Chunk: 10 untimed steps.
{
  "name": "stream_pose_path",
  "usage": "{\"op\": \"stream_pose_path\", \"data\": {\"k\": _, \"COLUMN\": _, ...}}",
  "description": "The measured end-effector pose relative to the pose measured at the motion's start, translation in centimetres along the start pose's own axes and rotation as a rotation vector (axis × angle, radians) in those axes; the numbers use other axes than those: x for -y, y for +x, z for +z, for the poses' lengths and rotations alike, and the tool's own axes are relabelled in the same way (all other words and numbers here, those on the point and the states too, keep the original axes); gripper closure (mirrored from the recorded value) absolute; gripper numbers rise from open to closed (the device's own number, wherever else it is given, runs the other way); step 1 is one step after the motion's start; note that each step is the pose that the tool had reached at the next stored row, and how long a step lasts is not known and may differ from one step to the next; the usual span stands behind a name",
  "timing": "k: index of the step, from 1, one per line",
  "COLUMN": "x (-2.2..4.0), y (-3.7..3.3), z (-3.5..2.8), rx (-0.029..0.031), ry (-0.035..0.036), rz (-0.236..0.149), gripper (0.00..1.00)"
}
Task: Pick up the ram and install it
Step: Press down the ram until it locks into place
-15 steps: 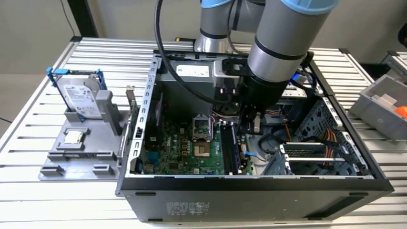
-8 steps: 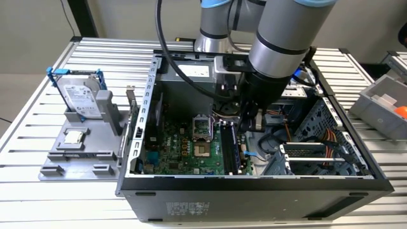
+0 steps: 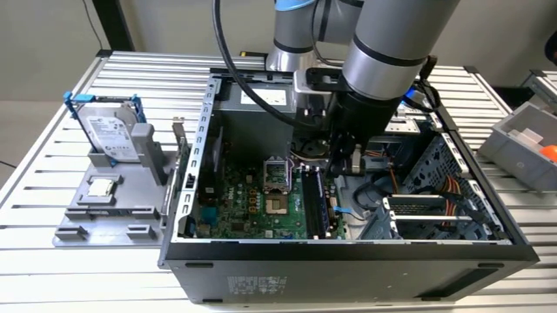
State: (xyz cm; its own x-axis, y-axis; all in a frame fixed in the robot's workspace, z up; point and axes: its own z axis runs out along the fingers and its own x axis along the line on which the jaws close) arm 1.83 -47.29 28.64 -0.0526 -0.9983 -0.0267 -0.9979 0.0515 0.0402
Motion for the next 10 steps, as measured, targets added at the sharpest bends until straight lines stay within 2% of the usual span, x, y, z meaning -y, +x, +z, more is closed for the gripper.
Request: {"op": "stream_pose_path", "data": {"k": 10, "x": 0.0, "y": -0.01, "z": -0.12, "rx": 0.0001, "ry": 0.0001, "rz": 0.0, "gripper": 1.0}}
